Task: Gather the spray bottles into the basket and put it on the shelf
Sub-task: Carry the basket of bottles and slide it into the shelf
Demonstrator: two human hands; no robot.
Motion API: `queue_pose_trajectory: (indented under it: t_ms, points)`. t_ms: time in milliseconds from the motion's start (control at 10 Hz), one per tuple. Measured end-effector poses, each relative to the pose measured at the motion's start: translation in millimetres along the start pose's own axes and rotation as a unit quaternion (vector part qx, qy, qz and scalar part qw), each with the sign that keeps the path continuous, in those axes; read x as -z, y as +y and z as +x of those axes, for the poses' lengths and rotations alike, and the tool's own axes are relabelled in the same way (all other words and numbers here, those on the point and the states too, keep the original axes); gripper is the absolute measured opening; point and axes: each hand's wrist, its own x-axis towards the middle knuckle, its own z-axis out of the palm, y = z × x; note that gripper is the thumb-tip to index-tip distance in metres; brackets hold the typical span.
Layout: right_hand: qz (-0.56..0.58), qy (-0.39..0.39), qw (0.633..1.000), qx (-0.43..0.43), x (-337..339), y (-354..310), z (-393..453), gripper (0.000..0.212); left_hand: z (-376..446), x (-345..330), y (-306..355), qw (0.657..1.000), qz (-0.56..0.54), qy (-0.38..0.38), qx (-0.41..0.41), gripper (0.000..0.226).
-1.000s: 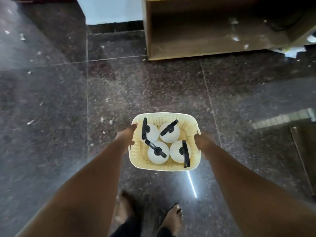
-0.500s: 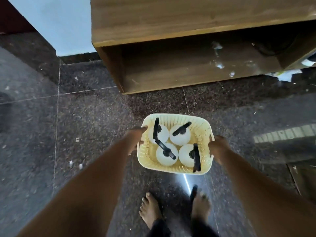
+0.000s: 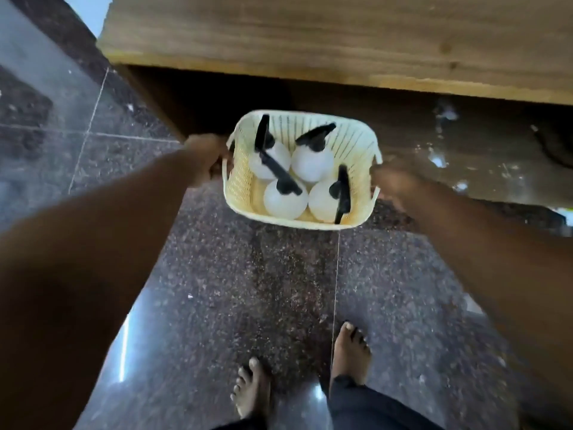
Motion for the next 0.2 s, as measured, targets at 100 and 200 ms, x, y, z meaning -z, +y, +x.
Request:
queue_pose_trajectory:
  t_ms: [100,200]
  points:
    - [-0.027,-0.011,0.999,0.031,1.7,-24.0,38.9,0.019,21.3,-6.4,16.4,1.0,-0.017,0.011,-0.022,0.026]
    - [-0.038,-0.02,0.997,0.064,-10.8,-37.6,71.7,0.026,54.3,-9.5,24.5,0.997,-0.053,-0.003,-0.058,0.031]
